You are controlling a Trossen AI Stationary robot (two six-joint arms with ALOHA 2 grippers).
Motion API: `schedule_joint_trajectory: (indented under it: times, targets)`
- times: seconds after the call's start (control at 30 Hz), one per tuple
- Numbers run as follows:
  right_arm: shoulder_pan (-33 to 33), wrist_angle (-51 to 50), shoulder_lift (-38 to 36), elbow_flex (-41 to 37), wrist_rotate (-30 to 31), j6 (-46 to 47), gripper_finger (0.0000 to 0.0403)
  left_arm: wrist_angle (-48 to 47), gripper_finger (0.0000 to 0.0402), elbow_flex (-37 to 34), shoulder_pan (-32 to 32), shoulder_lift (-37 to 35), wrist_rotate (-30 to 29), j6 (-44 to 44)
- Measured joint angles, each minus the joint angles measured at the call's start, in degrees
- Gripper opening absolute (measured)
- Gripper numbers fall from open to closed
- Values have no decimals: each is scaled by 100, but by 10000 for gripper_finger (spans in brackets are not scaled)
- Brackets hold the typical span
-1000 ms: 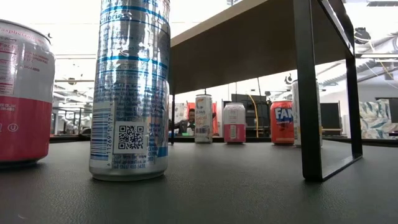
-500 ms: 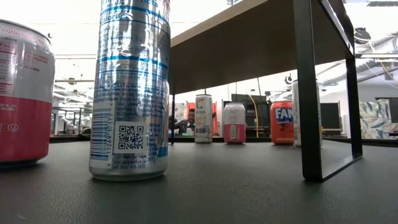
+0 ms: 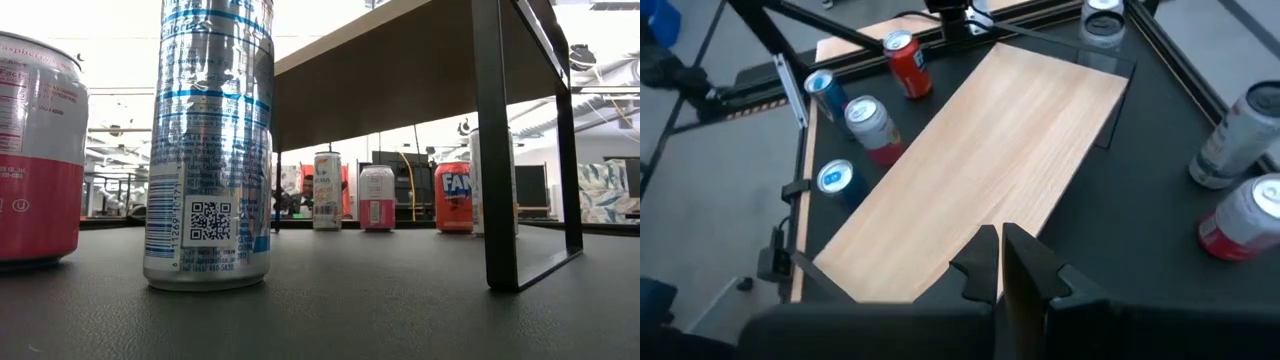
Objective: Place canned beverage on shelf
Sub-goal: Put the bottom left blue soda can on the shelf
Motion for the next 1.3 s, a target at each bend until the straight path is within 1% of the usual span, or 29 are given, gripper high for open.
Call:
schedule_joint_trajectory:
  times: [0.4,0.57,1.0,1.07,1.17,1.3]
  targets:
    - [0,-44,16,0,9,179,0,-3,0,0,-123,5,-48,193]
    - [0,-95,16,0,135,205,0,42,0,0,-154,7,-235,191]
    - [0,-326,16,-2,135,978,0,136,0,0,-209,11,-41,203]
    - [0,-319,16,-2,133,1020,0,212,0,1,-204,48,-42,336]
    - [0,-270,16,-2,129,1080,0,520,14,2,-241,156,65,700]
    - [7,-126,16,-2,129,1080,0,694,62,2,-279,370,346,979]
